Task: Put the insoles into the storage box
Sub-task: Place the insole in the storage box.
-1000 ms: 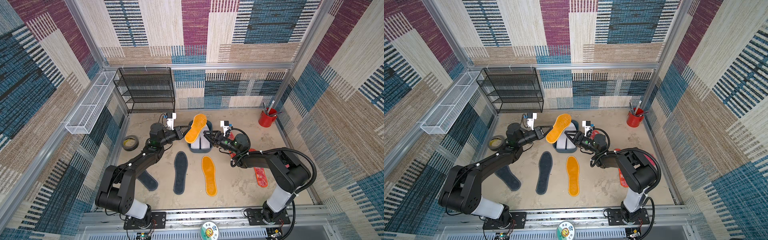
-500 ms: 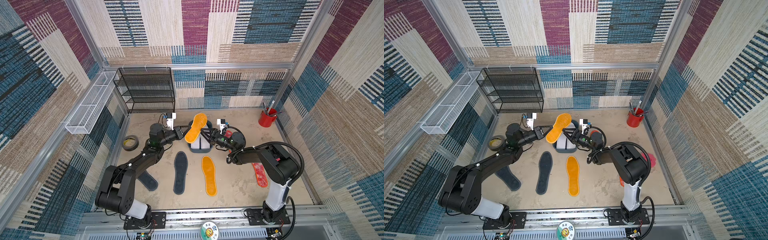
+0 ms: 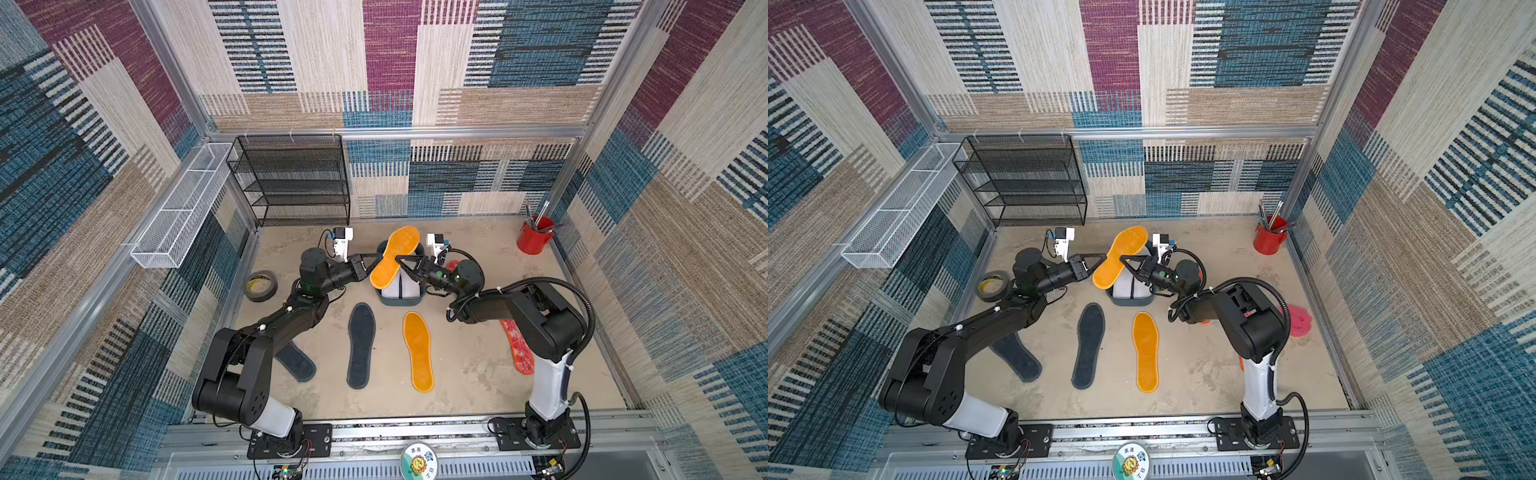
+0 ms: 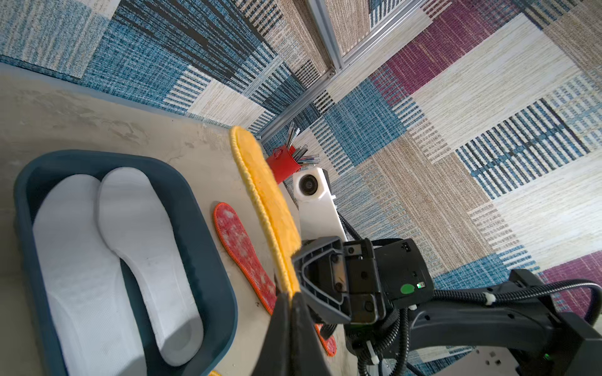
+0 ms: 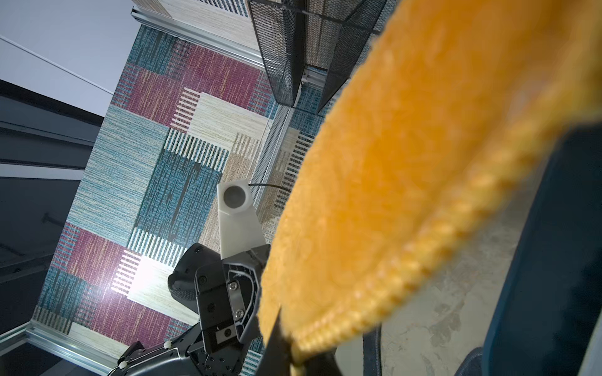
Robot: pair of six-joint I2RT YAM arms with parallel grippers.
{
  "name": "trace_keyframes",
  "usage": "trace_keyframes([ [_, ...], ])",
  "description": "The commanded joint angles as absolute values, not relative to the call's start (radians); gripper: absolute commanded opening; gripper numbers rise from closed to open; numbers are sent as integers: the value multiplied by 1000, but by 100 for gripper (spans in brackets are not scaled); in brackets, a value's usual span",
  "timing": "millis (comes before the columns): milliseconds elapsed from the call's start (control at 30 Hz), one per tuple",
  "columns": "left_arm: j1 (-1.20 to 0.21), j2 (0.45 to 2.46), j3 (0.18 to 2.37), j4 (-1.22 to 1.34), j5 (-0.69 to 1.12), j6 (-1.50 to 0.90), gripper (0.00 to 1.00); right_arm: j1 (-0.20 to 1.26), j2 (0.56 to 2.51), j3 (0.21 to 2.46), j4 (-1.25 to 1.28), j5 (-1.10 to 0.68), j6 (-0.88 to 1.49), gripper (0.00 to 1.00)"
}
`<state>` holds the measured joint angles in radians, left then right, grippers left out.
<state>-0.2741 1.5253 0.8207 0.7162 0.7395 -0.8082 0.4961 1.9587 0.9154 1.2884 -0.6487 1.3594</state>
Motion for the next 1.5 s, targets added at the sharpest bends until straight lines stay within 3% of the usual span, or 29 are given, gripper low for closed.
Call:
trace_keyframes([
  [0,-273,1528,827,748,762,-805,0,497,1954,923,1331,-674,1354,0],
  [167,-266,1534,839,723,778,-799,0,496,1883,958,1122,-681,1209,0],
  [233,-257,1527,835,712,777,-796,21,487,1832,983,974,-682,1110,0],
  [333,-233,1505,825,688,764,-786,69,456,1768,1033,714,-687,956,0],
  [367,-225,1494,824,673,760,-779,80,446,1756,1061,615,-695,892,0],
  [433,-208,1467,819,630,743,-761,87,433,1754,1155,364,-712,709,0],
  [633,-177,1366,837,401,649,-652,89,423,1814,1323,-94,-664,344,0],
  [900,-171,1244,858,196,507,-531,95,423,1893,1399,-199,-641,259,0],
  [1467,-170,1145,847,107,409,-483,100,423,2102,1666,-335,-630,216,0],
])
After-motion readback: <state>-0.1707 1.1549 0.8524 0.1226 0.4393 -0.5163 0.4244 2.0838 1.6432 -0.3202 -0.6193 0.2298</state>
